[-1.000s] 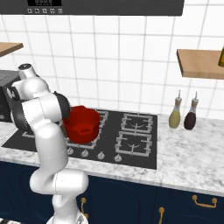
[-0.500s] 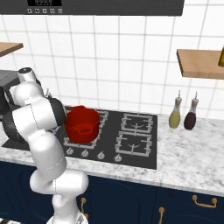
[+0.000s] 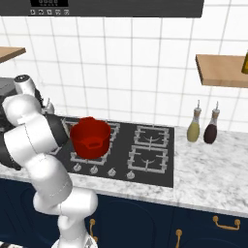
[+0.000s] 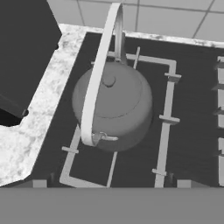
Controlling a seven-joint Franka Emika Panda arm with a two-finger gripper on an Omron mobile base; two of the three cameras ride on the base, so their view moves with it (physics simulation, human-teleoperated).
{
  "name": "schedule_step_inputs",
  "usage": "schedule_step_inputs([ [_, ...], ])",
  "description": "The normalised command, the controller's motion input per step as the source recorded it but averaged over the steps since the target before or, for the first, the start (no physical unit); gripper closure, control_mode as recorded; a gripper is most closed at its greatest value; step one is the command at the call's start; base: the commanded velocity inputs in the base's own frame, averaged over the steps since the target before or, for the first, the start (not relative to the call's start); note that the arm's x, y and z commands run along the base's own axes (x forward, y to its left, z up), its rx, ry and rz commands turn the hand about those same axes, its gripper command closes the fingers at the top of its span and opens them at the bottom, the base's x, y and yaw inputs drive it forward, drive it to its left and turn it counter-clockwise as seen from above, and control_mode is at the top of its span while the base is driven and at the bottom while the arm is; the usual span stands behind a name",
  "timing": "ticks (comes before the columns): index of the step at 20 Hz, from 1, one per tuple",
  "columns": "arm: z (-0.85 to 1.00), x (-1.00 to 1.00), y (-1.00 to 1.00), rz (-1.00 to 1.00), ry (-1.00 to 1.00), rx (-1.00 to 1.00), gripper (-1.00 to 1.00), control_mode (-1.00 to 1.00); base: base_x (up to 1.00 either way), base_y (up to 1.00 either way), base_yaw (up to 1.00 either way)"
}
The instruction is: Pick the kettle from the counter and place it on a stove burner. Then turn the burner on.
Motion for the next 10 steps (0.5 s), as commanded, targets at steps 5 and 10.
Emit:
schedule_step_inputs([
  [5,0.0,-1.0,0.0,0.0,0.01,0.0,-1.0,-1.0,0.0,0.0,0.0],
  [10,-0.03,-0.53,-0.48,-0.01,0.04,0.0,-1.0,-1.0,0.0,0.0,0.0],
])
